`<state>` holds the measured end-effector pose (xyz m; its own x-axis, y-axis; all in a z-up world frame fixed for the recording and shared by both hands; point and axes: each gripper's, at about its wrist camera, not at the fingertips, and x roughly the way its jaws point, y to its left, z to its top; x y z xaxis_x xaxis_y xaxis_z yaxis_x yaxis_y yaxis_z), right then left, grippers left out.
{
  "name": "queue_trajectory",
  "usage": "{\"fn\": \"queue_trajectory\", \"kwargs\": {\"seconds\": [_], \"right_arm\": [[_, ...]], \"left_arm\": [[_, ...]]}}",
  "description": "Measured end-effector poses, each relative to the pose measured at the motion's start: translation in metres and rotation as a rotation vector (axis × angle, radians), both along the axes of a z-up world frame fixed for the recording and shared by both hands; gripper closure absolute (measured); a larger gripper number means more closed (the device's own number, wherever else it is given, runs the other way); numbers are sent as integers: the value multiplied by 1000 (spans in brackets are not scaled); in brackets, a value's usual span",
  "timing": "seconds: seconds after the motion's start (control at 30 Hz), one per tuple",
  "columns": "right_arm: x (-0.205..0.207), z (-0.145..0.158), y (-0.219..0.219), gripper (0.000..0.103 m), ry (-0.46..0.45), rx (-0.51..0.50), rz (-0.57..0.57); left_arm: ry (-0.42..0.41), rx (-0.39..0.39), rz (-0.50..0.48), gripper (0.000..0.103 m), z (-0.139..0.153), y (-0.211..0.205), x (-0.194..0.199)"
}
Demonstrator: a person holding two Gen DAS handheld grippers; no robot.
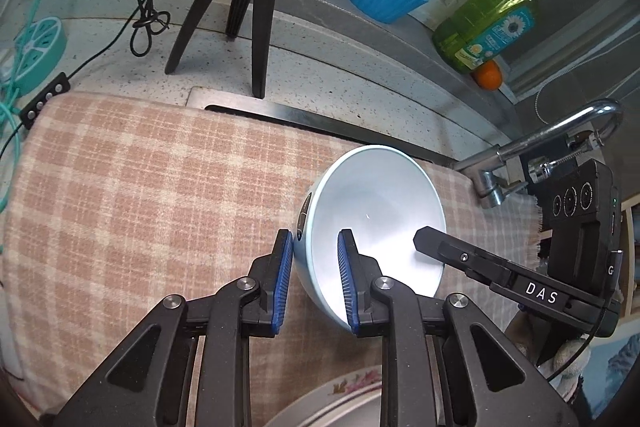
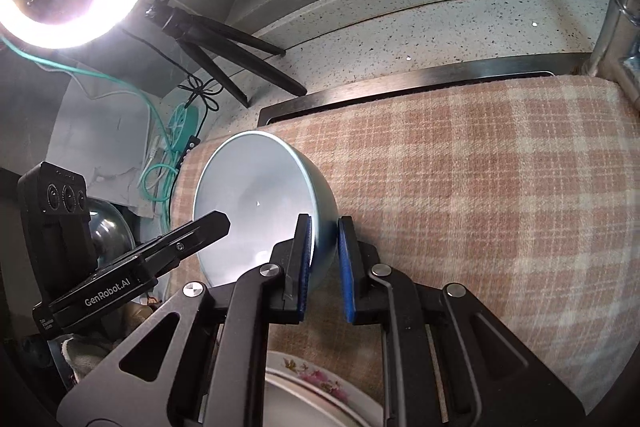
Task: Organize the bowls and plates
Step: 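Close both grippers on the rim of the ceramic bowl, then lift the ceramic bowl with both grippers and carry it over the steel bowls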
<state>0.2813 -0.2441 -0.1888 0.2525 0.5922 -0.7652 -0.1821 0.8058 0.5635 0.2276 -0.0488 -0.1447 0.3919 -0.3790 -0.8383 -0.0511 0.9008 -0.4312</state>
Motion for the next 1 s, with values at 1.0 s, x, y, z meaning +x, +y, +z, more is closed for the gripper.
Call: {"fn": "queue_trajectory", "kwargs": {"seconds": [1.0], "right_arm": [[-127, 57, 80, 89, -48, 37, 189]], "left_arm": [[-99, -77, 107, 82, 51, 80, -150]]}}
